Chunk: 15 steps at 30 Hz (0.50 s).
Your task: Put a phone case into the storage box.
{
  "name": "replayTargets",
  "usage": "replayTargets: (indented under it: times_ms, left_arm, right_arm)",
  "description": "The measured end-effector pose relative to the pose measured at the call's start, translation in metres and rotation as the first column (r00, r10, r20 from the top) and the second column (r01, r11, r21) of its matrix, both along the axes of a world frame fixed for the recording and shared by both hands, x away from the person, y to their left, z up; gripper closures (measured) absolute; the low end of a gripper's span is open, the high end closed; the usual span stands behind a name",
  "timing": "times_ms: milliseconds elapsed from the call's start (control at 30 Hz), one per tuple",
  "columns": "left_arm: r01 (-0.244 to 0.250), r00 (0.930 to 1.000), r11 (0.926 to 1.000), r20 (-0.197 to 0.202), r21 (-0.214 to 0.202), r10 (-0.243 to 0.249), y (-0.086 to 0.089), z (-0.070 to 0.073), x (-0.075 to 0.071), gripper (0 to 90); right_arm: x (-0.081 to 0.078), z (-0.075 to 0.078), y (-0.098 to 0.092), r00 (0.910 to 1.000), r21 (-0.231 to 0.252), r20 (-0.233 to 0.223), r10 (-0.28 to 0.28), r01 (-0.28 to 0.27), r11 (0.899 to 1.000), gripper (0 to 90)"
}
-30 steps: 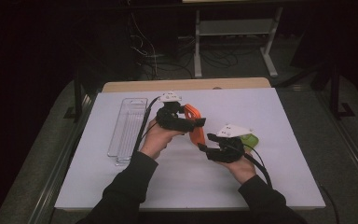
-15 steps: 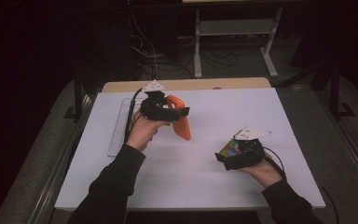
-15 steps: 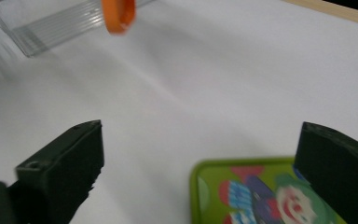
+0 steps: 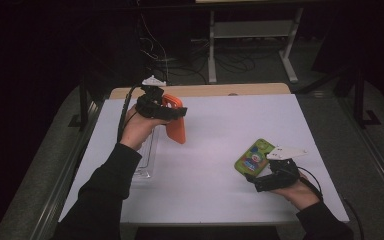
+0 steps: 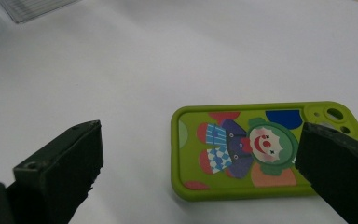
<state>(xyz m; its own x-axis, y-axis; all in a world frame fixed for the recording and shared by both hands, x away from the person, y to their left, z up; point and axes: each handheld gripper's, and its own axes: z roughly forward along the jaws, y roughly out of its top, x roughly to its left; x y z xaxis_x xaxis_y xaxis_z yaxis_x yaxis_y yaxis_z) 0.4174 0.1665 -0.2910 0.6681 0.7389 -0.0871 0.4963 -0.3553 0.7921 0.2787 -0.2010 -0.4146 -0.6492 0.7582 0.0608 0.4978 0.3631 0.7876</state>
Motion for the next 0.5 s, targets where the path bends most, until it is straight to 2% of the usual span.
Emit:
replayTargets:
  times_ms: [67,167,233,500]
  left_arm:
    - [-0.008,0.9999,0.9998,-0.007,0.020,0.008,0.003,0.005,0.002,16.1]
    - [-0.030,0.9995,0.9992,-0.012,0.027,0.030,0.010,0.013,0.005,16.1]
    - [-0.039,0.9992,0.9981,-0.008,0.047,0.040,0.016,0.018,0.007,16.1]
    - [-0.094,0.9953,0.9898,-0.012,0.107,0.096,0.039,0.032,0.016,16.1]
  right_arm:
    - [-0.001,-0.001,-0.002,0.9999,0.000,0.013,0.003,-0.003,1.000,0.0]
    - [-0.003,-0.001,-0.004,1.0000,0.005,0.005,-0.005,0.005,1.000,0.0]
    - [-0.003,-0.002,-0.006,1.0000,-0.001,0.008,-0.005,0.005,1.000,0.1]
    - [-0.004,-0.002,-0.012,0.9999,0.002,0.001,-0.017,0.017,1.000,0.0]
